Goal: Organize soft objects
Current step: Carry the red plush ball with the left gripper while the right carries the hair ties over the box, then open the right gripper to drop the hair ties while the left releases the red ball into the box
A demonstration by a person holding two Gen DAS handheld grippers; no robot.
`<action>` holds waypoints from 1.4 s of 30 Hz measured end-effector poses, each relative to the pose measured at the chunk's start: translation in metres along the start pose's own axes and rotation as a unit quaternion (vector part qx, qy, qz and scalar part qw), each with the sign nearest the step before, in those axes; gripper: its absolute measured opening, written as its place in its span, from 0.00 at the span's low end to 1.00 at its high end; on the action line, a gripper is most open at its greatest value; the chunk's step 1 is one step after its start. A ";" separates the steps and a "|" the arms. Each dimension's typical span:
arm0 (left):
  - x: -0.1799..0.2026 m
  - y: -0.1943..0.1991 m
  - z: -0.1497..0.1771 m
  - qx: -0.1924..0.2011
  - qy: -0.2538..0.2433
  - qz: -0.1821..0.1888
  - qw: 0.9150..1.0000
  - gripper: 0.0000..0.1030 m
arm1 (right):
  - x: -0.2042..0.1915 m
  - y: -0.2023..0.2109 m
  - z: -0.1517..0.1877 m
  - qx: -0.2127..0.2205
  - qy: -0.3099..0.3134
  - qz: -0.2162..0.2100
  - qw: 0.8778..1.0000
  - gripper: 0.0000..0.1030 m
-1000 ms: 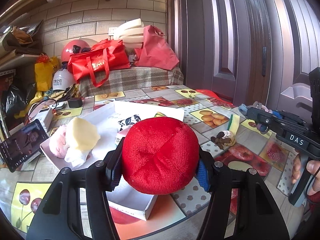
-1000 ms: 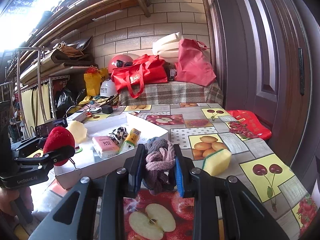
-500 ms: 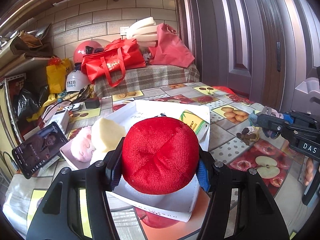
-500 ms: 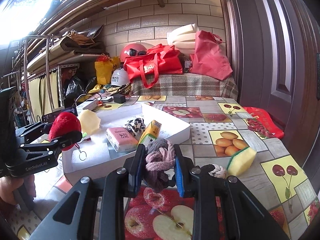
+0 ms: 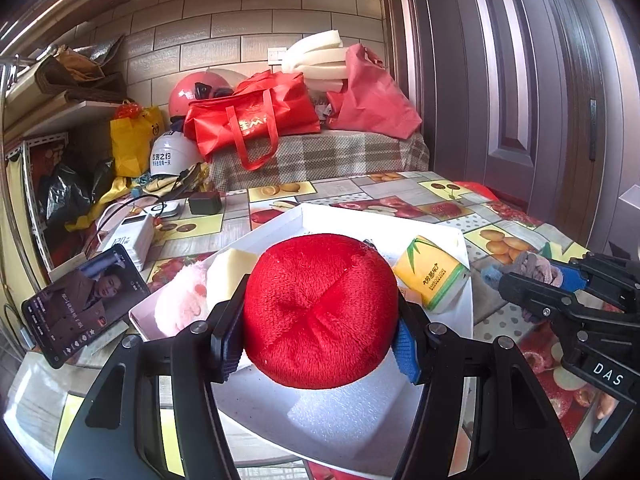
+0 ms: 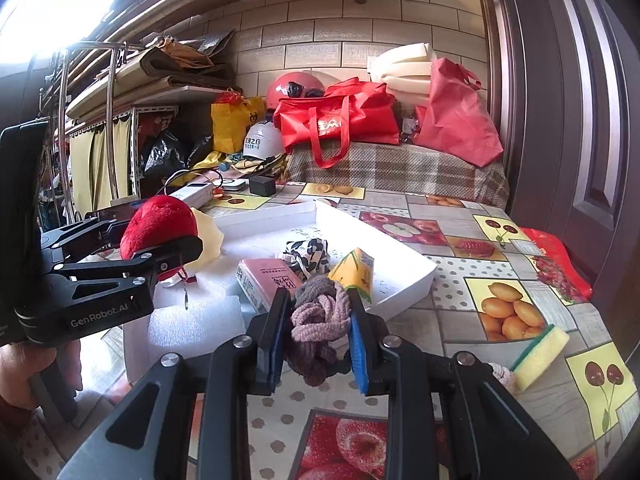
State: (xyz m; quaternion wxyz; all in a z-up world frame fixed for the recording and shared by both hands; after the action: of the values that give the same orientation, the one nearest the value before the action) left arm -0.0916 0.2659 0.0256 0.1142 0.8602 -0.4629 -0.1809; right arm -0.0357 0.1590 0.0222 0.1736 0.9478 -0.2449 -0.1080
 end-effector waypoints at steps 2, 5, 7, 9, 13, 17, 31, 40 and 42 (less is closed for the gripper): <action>-0.006 -0.005 -0.001 -0.002 0.009 -0.001 1.000 0.59 | -0.005 -0.008 -0.003 0.000 0.003 -0.002 1.000 0.26; -0.015 -0.014 -0.001 -0.005 0.021 -0.006 1.000 0.59 | -0.006 -0.022 -0.010 0.005 -0.008 -0.002 1.000 0.26; -0.019 -0.019 -0.003 -0.005 0.026 -0.009 1.000 0.59 | -0.006 -0.033 -0.016 0.006 -0.016 0.001 1.000 0.26; -0.021 -0.021 -0.006 0.004 0.024 -0.011 1.000 0.59 | -0.006 -0.046 -0.020 0.002 -0.020 0.005 1.000 0.26; -0.021 -0.026 -0.011 0.014 0.018 -0.007 1.000 0.59 | -0.011 -0.064 -0.028 0.003 -0.008 0.011 1.000 0.26; -0.022 -0.031 -0.012 0.012 0.022 0.008 1.000 0.59 | -0.018 -0.079 -0.036 0.013 0.012 0.012 1.000 0.26; -0.022 -0.043 -0.008 -0.014 0.036 0.021 0.999 0.60 | -0.014 -0.097 -0.043 0.003 -0.004 0.007 1.000 0.27; -0.029 -0.040 -0.007 -0.015 0.039 -0.012 0.999 0.83 | -0.007 -0.101 -0.044 0.000 -0.016 0.020 1.000 0.64; -0.033 -0.037 -0.008 -0.008 0.044 -0.025 0.999 0.97 | 0.000 -0.100 -0.045 0.003 -0.035 0.024 0.999 0.86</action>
State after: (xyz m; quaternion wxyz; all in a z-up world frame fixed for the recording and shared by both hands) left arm -0.0775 0.3139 0.0259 0.1368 0.8777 -0.4345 -0.1492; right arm 0.0203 0.2534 0.0254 0.1645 0.9377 -0.2739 -0.1362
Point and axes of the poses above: each gripper's, at about its wrist camera, not at the fingertips, and y roughly against the way its jaws point, x to its right, z to its underside, the point moved 9 cm from there along -y, roughly the way its jaws point, and after that the axes turned 12 degrees about -y, right-handed, at the moved point
